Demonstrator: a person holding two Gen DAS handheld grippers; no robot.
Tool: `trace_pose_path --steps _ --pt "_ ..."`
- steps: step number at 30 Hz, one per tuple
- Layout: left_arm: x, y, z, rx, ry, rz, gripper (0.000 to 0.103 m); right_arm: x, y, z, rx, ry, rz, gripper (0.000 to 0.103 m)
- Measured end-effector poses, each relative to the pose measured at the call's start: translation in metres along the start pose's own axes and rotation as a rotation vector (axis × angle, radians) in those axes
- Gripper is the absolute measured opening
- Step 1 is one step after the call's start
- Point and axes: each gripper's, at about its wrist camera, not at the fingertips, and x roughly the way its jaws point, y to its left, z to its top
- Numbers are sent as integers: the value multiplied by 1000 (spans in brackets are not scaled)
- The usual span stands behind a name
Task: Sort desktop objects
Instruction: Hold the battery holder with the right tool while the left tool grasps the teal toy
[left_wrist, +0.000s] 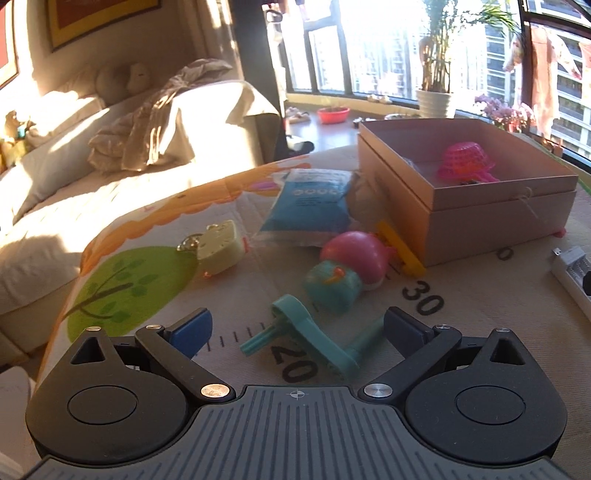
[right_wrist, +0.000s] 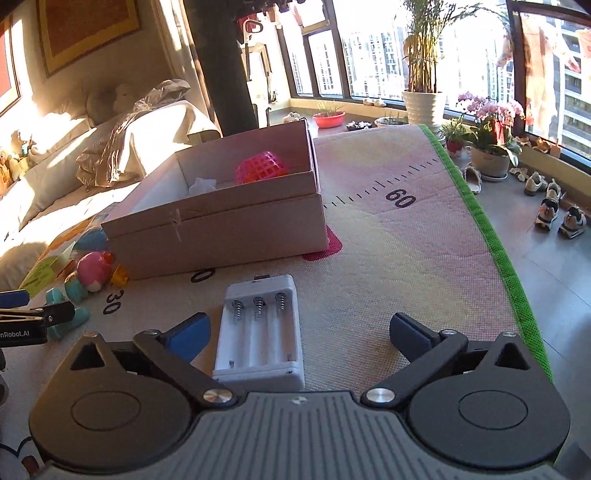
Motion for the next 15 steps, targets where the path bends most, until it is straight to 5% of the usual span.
trace_pose_path --steps 6,12,15 --pt "10 15 0 -141 96 -125 101 0 0 0 5 -2 -2 103" --pt "25 9 6 -171 99 -111 99 0 0 0 6 -2 -1 103" --pt "21 4 7 -136 81 -132 85 0 0 0 6 -2 -2 103"
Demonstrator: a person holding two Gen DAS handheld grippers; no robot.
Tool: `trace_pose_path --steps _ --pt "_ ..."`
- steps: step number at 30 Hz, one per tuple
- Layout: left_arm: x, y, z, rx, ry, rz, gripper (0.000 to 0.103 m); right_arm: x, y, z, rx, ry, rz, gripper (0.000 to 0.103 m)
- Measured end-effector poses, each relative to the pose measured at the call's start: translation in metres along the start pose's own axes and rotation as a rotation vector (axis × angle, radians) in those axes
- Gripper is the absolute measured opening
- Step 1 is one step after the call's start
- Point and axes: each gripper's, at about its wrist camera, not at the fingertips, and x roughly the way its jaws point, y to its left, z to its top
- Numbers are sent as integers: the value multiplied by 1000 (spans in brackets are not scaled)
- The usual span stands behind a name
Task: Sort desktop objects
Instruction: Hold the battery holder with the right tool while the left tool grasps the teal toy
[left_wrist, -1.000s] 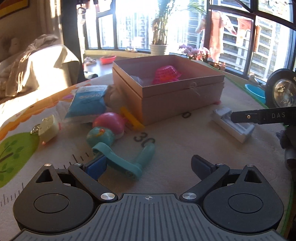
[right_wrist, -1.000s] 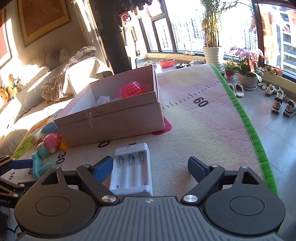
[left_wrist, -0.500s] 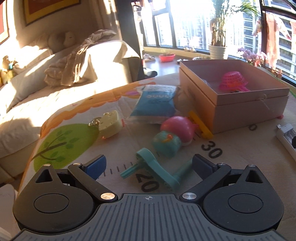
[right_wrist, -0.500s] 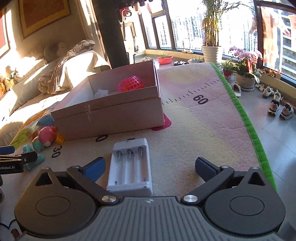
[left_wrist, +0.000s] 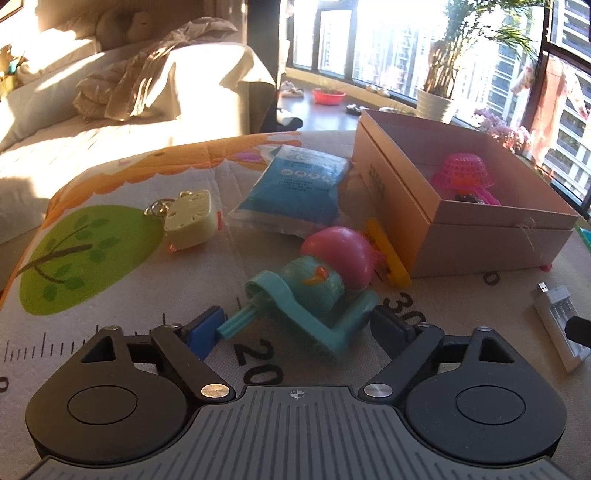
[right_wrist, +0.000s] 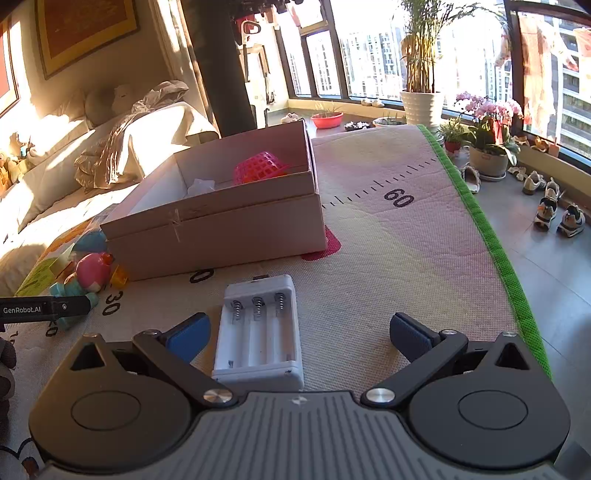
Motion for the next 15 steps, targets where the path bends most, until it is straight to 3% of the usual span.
trace_pose_path --steps 2,8,12,15 --pt "-4 -4 -2 36 0 -17 75 0 0 0 0 0 0 103" --pt "-17 -18 -16 140 -12 -65 75 0 0 0 1 0 0 103" --pt "-29 -31 -27 206 13 -200 75 0 0 0 -2 1 -4 103" --pt "-38 -43 -34 248 9 -222 75 -1 1 0 -4 2 -7 103"
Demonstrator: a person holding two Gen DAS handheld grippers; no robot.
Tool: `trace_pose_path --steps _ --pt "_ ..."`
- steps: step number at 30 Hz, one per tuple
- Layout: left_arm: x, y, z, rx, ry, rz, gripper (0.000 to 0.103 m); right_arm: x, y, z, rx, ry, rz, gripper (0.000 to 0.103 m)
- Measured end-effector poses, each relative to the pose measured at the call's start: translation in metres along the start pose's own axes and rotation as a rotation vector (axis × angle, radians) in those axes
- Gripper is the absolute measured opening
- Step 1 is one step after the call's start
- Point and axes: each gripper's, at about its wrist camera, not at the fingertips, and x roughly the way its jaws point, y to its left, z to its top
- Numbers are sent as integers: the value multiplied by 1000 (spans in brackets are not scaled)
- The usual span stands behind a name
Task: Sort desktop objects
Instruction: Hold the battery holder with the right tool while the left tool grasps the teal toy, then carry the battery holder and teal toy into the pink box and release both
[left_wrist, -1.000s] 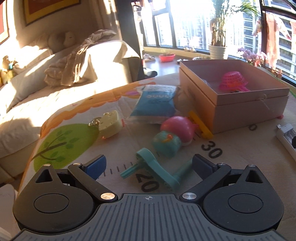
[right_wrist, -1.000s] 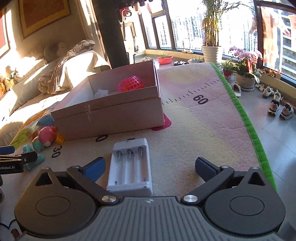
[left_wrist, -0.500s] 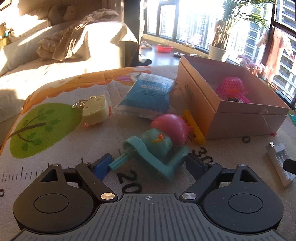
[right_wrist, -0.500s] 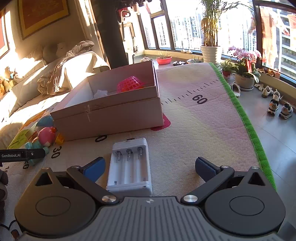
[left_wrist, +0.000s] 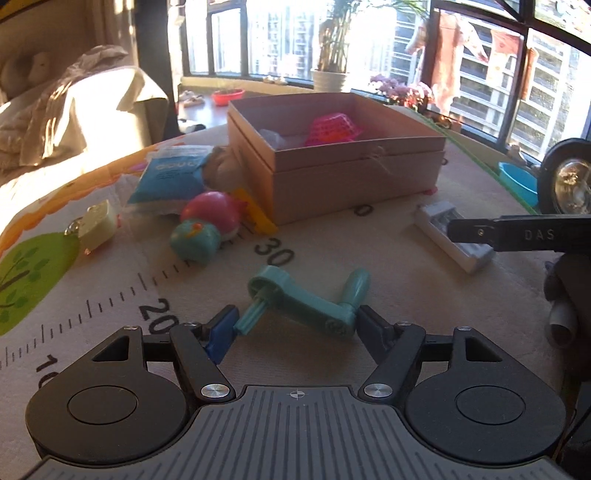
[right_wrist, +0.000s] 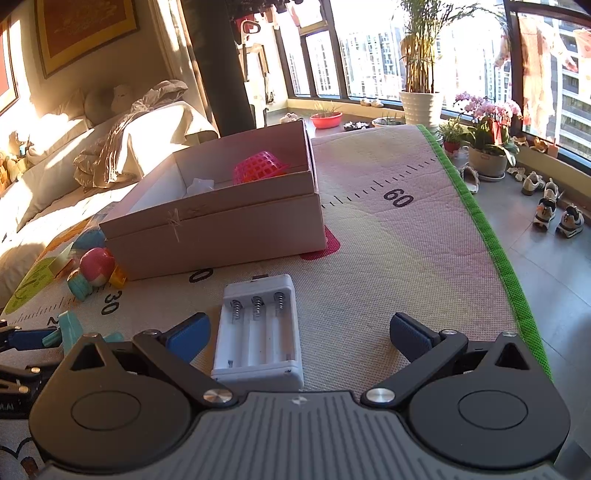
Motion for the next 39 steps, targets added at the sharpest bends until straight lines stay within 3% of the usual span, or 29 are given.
trace_pose_path --steps 9,13,17,21,24,25,29,32,35,36,39 --pt "3 -8 -1 13 10 1 77 0 1 0 -2 1 -2 103" --pt "3 -6 -2 19 11 4 84 1 1 0 -6 11 -1 103" --pt "5 -12 -4 63 -8 -21 88 2 1 1 -29 36 14 103" --pt "9 -18 -4 112 -35 22 89 -1 2 5 -53 63 73 103" --pt "12 -16 1 103 -35 22 84 -9 9 7 -85 36 104 103" --pt "13 -15 2 100 -33 18 78 -11 16 8 -117 26 98 103" --pt "9 -19 2 115 -45 14 75 -4 37 13 -222 26 56 102" --pt "0 -20 -2 129 -59 14 75 9 40 17 -227 74 35 89" --pt "-10 -20 -3 137 -71 22 75 13 39 16 -233 109 29 62" --pt "-14 -19 -4 140 -76 24 75 10 40 15 -249 112 33 48" --pt "-27 -20 -5 147 -106 34 75 -5 36 16 -240 130 127 47"
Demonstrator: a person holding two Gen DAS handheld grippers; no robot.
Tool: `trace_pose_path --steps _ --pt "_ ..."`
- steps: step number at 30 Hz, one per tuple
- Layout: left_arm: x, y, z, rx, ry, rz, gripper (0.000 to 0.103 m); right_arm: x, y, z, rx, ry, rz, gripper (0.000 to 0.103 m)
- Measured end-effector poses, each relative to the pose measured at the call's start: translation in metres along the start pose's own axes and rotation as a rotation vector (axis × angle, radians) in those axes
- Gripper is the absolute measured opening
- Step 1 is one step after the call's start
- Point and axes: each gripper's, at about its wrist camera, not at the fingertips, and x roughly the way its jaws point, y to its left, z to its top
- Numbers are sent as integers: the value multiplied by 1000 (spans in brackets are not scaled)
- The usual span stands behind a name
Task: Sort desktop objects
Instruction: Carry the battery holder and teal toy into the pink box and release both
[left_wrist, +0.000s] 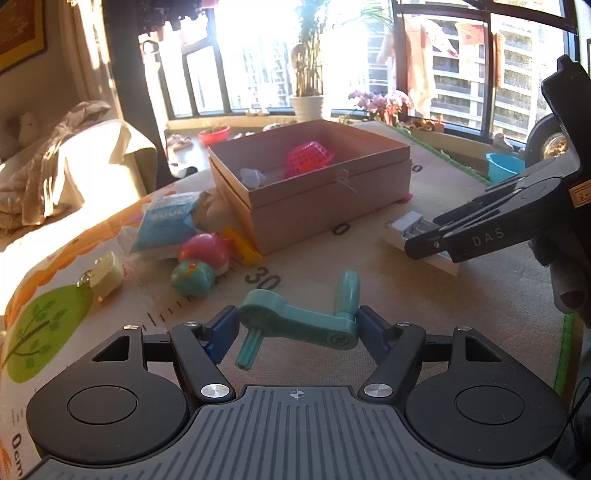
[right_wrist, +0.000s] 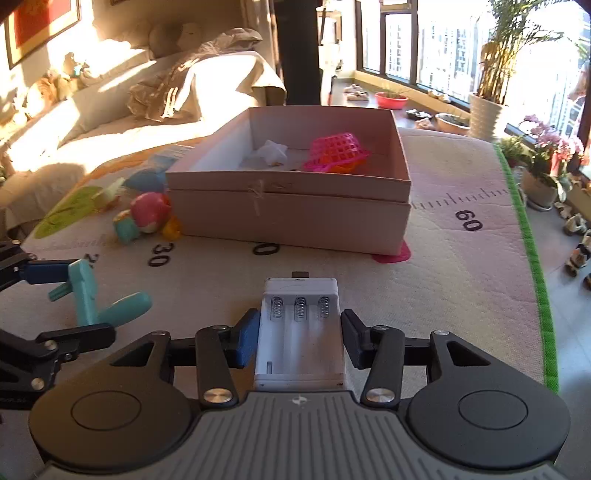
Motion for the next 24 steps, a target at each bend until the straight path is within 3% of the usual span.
trace_pose_path --steps 4,8,14,19,22,24 --pt "-19 -1 12 4 -54 -5 75 -30 0 4 -23 -42 41 47" --pt "-29 1 46 36 -157 8 75 -68 -11 32 -11 -163 40 47" --pt "24 7 108 48 -276 66 75 -81 -26 94 -25 -318 -10 47" --pt "83 18 132 -48 -215 91 78 -37 -40 135 45 -283 2 47" --pt "72 25 118 -89 -219 59 96 -7 -44 142 68 -232 -15 47" --pt "55 28 99 -75 -229 72 96 13 -46 142 74 -196 -18 47"
